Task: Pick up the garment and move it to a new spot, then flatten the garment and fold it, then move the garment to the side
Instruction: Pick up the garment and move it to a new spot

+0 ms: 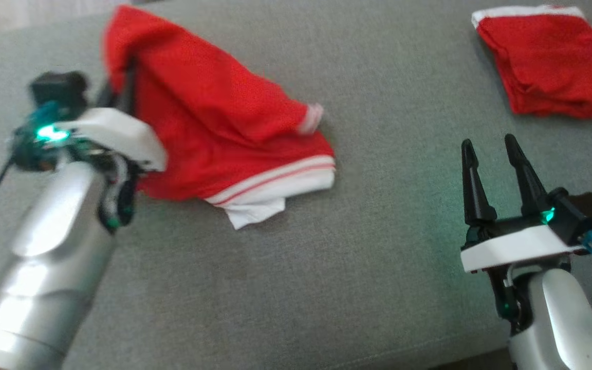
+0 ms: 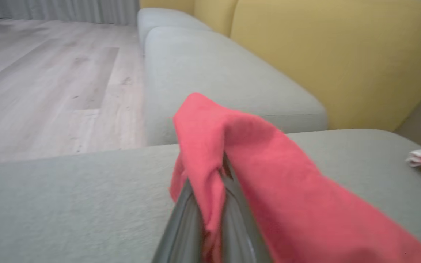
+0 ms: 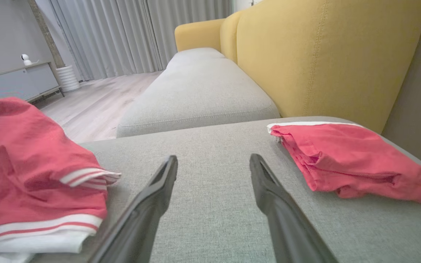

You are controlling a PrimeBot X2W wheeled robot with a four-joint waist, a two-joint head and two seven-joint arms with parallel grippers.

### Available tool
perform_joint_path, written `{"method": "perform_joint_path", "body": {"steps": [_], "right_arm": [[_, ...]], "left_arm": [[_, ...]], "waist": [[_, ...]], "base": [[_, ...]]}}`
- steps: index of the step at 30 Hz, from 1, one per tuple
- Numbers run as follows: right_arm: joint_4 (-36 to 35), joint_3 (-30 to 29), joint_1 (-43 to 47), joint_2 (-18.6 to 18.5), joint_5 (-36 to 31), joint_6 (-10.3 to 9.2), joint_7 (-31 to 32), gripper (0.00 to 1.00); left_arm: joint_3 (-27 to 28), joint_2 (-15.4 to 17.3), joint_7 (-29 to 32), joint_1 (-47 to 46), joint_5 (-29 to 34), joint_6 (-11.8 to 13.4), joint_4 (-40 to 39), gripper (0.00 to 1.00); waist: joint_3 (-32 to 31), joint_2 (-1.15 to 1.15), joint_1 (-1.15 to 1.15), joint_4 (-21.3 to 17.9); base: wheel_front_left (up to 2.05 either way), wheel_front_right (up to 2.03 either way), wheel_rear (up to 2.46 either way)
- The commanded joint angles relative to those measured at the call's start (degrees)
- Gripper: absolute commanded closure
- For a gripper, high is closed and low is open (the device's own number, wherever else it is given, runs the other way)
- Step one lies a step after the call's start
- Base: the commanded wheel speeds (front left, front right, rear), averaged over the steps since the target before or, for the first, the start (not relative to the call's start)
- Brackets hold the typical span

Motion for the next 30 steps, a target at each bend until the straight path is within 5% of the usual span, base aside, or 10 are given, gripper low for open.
{"method": "perform_joint_path", "body": {"steps": [1,3,4,6,7,19,30], "right_arm": [[-1.3,1.4,-1.5,-0.2,0.3,-0.04,-0.8,0.00],[-0.5,1.5,-1.8,-0.2,0.4,-0.04,-1.1,0.00],[0.3,1.4,-1.9,-0.2,0.3,-0.04,-1.6,0.00],[1.1,1.3,-1.9,-0.2,0.1,-0.04,-1.9,0.00],[1.4,1.1,-1.8,-0.2,0.0,-0.04,-2.0,0.00],[2.1,0.9,0.6,-0.2,-1.5,-0.04,-1.2,0.00],[0.7,0.2,6.1,-0.2,-1.8,-0.04,0.5,0.00]], "left_arm": [[3.0,2.5,-1.3,-2.6,-0.1,0.6,-0.4,1.00],[4.4,3.4,-3.2,-2.4,-0.5,1.0,2.6,1.00],[5.4,3.8,-4.7,-2.0,-1.0,1.1,5.0,0.79],[5.5,3.9,-5.8,-1.6,-1.1,0.5,6.7,0.20],[5.5,3.7,-6.3,-1.5,-1.2,0.2,7.3,0.00],[4.1,4.0,-11.1,2.8,-1.3,-3.9,6.0,0.00],[3.6,4.3,-14.0,21.6,-1.8,1.1,-8.8,0.00]], "waist": [[1.9,0.00,-0.01,-1.5],[2.4,0.00,-0.01,-1.8],[2.6,0.00,-0.01,-1.9],[2.2,0.00,-0.01,-1.6],[1.9,0.00,-0.01,-1.4],[-6.7,0.00,-0.01,3.7],[-14.3,0.00,-0.01,9.1]], "base": [[0.00,0.00,0.00],[0.00,0.00,0.00],[0.00,0.00,0.00],[0.00,0.00,0.00],[0.00,0.00,0.00],[0.00,0.00,0.00],[0.00,0.00,0.00]]}}
